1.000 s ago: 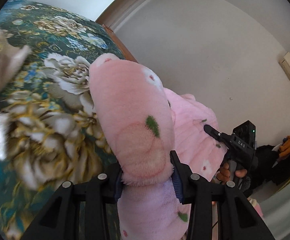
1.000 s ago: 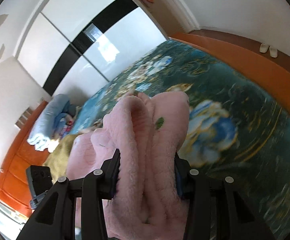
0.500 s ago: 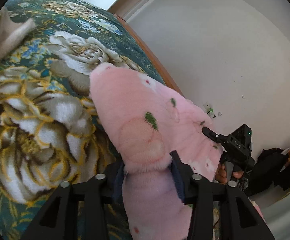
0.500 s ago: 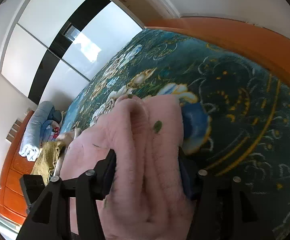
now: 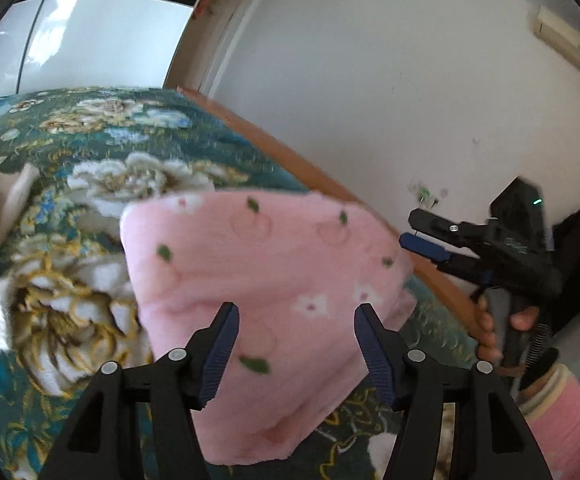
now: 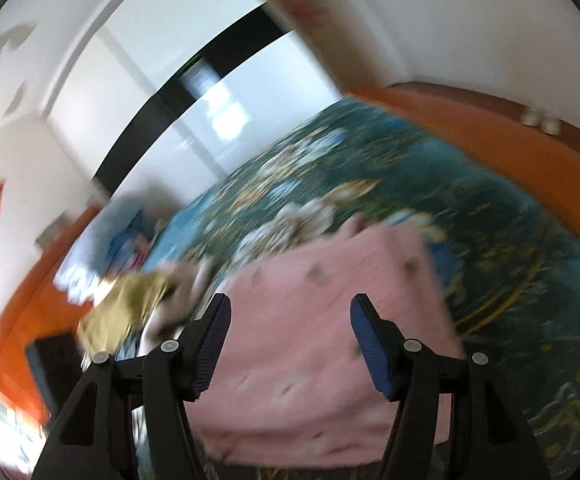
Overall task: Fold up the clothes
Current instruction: 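Fold the pink fleece over with both grippers and release it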
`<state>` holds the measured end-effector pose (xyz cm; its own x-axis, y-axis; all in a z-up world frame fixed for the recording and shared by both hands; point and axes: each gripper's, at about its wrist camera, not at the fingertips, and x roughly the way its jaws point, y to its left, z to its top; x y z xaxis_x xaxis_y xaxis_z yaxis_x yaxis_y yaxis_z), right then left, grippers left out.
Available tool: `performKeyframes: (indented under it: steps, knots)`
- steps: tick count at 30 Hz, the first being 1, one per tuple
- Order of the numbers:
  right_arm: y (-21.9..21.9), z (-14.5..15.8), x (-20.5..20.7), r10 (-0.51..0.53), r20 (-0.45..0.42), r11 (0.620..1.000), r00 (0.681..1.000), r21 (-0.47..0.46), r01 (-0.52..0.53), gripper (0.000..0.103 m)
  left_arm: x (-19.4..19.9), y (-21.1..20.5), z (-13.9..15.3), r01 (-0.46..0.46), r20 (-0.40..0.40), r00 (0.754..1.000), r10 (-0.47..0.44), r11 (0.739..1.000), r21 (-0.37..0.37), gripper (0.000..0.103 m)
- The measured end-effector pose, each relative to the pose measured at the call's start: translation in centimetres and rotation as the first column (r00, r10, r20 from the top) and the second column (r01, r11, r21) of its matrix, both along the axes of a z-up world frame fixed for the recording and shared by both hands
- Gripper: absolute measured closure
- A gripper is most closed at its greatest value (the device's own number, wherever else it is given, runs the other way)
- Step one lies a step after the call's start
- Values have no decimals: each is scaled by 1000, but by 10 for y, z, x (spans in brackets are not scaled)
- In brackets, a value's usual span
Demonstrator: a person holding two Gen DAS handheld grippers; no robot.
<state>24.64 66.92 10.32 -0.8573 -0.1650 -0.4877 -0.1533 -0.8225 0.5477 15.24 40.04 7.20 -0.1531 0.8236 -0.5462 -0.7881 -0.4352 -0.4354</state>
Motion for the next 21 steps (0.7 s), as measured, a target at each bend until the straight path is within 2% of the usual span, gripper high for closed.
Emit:
performKeyframes:
  steps: [2,4,6,7,12,16,19,21]
  knots:
    - [-8,-12,-2,24,19,1000,1000,18,-24,39,-3,7,-14,-13,14,1000,13,1000,-25,39]
    - [-1,-31,-7,-23,73,999,997,35,20,39,-8,15,-26,-28,20,999,29,999,-46,39]
    - [10,-50,-12,-54,92,998,994,-6,55,39,-9,20,-32,-32,14,999,33,997,-65,39]
    - [14,-57,-13,-62,74,997,995,-36,65,40,-9,22,-34,-36,6,999,36,996,-76,39]
    - [11,-47,-14,-79,83,996,993,-44,83,39,1,20,-25,-70,-20,997,69,992,-105,39]
    - [-11,-30,15,-75,103,995,992,74,67,39,30,8,-11,-129,-71,990,121,985,-118,38]
    - [-24,-32,43,-117,156,980,981,179,89,38,56,7,-18,-210,-98,975,197,967,-146,28]
    - [-31,-43,56,-146,199,965,969,243,96,32,72,10,-26,-271,-125,960,252,947,-173,23]
